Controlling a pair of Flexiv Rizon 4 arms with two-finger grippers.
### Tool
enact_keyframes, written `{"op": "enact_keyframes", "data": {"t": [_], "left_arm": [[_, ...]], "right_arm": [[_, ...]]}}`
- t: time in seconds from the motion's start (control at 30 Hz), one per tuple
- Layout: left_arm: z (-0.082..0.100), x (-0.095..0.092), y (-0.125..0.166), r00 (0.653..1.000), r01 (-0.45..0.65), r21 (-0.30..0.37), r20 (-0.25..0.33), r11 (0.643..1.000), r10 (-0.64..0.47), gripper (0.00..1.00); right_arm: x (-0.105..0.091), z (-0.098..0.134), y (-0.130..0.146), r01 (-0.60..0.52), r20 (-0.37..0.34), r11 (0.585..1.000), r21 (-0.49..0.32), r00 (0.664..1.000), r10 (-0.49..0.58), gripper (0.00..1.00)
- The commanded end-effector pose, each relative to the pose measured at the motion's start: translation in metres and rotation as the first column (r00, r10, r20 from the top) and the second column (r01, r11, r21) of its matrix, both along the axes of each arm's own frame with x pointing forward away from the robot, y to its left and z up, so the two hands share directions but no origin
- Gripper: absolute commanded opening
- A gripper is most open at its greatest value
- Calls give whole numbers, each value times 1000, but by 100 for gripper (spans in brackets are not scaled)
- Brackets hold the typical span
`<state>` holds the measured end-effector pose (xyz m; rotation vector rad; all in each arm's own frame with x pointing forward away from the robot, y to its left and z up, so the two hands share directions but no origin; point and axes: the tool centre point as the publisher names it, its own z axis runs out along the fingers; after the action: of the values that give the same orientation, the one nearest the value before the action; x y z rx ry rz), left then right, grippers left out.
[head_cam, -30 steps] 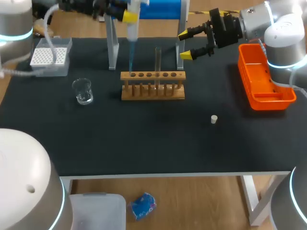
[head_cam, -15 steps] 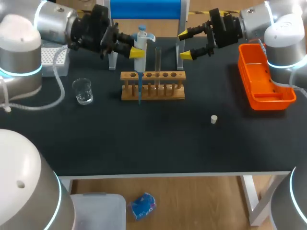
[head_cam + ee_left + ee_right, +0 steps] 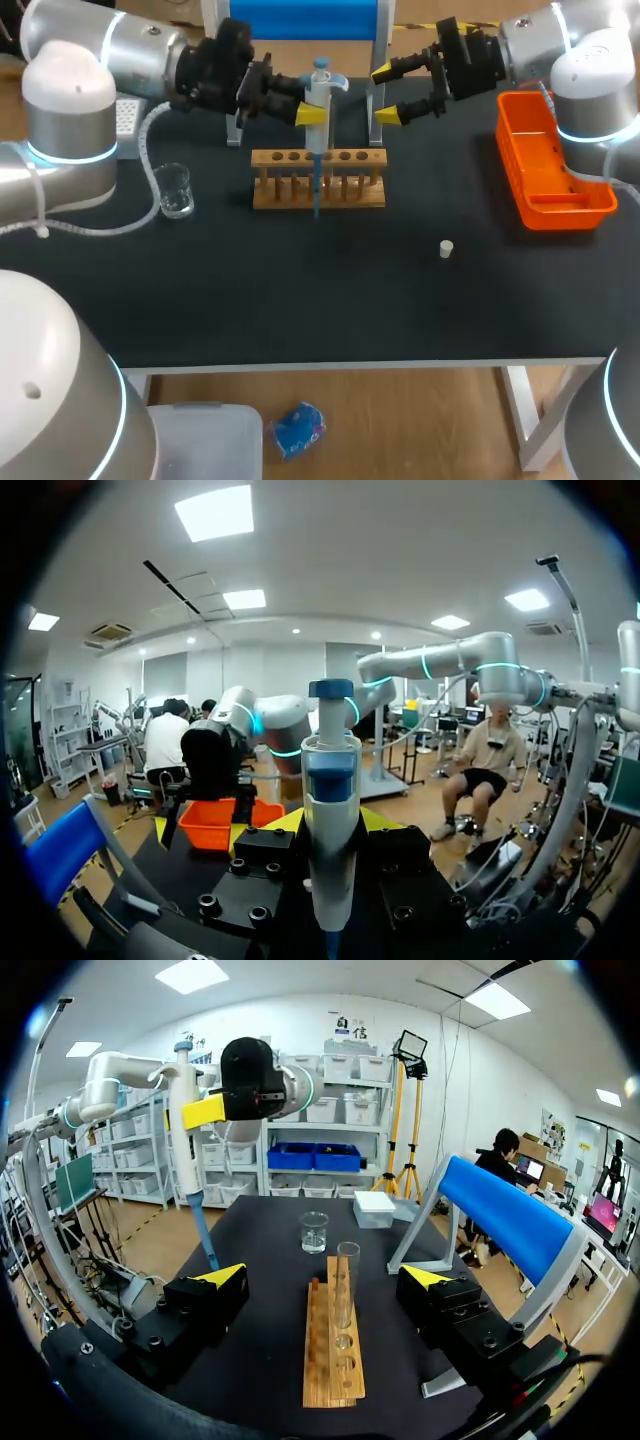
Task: Invert the test tube, pick up the pipette, mount the tip to pipette, aspirate from beaker and dispense into the tube, eject the tip, return the pipette, and cap with the stopper.
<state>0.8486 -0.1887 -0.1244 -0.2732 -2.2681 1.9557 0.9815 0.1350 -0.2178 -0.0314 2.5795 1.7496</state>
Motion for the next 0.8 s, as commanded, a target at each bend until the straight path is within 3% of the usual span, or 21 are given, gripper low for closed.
{"op": "enact_keyframes", "data": {"t": [0.03, 0.23, 0.37, 0.47, 0.6, 0.67, 0.8], "left_arm": [[-1, 3, -2, 1000, 5, -2, 1, 1000, -5, 0], [-1, 3, -2, 1000, 5, -2, 1, 1000, -5, 0], [-1, 3, -2, 1000, 5, -2, 1, 1000, -5, 0], [-1, 3, -2, 1000, 5, -2, 1, 1000, -5, 0], [-1, 3, -2, 1000, 5, -2, 1, 1000, -5, 0], [-1, 3, -2, 1000, 5, -2, 1, 1000, -5, 0], [-1, 3, -2, 1000, 5, -2, 1, 1000, -5, 0]], "right_arm": [[0, 0, 0, 1, 2, 1000, 0, 1000, -1, 100], [0, 0, 0, 1, 2, 1000, 0, 1000, -1, 100], [-25, 10, -11, -23, 16, 998, -54, 1000, 24, 100], [-46, 19, -15, -46, 34, 998, -49, 998, 48, 100], [-78, 25, -10, -99, 59, 995, 28, 993, 97, 100], [-92, 24, -2, -122, 75, 991, 46, 990, 118, 100], [-115, 22, 22, -184, 86, 970, 158, 981, 173, 100]]}}
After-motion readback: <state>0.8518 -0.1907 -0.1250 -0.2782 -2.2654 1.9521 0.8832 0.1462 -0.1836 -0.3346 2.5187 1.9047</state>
